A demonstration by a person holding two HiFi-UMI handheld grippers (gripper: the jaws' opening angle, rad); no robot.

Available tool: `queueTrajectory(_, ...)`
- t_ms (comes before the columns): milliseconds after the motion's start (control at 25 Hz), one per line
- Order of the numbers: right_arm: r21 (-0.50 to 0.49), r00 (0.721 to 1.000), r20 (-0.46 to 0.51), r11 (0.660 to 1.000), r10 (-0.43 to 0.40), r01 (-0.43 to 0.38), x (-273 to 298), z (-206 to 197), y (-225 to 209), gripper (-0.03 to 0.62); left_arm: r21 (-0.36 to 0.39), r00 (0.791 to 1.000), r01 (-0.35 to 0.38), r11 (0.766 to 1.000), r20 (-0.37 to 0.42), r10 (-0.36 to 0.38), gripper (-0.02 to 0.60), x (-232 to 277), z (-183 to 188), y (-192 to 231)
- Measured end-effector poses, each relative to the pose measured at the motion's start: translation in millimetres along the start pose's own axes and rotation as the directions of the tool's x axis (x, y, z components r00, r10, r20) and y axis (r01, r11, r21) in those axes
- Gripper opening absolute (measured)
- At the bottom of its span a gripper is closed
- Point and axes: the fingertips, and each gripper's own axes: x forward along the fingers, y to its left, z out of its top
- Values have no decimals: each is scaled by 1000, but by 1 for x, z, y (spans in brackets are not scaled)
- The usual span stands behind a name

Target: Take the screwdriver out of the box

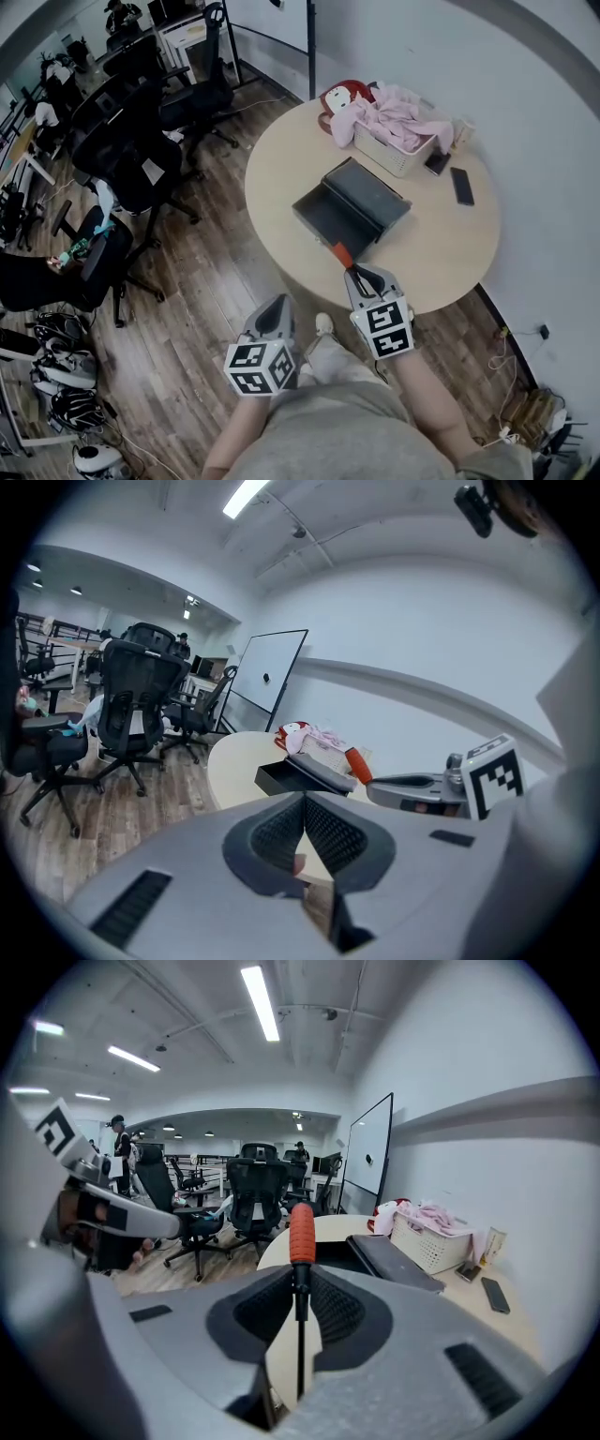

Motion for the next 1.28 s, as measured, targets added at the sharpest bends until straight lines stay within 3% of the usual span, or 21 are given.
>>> queueTrajectory(520, 75, 995, 49, 994, -85, 81, -62, -25, 7, 48, 18, 999, 38, 999, 11, -38, 3, -23, -19, -18)
queueTrajectory(1280, 126, 992, 89, 989, -87, 75, -68, -18, 7, 48, 31, 998, 50, 998, 26, -51, 3, -20, -9, -21)
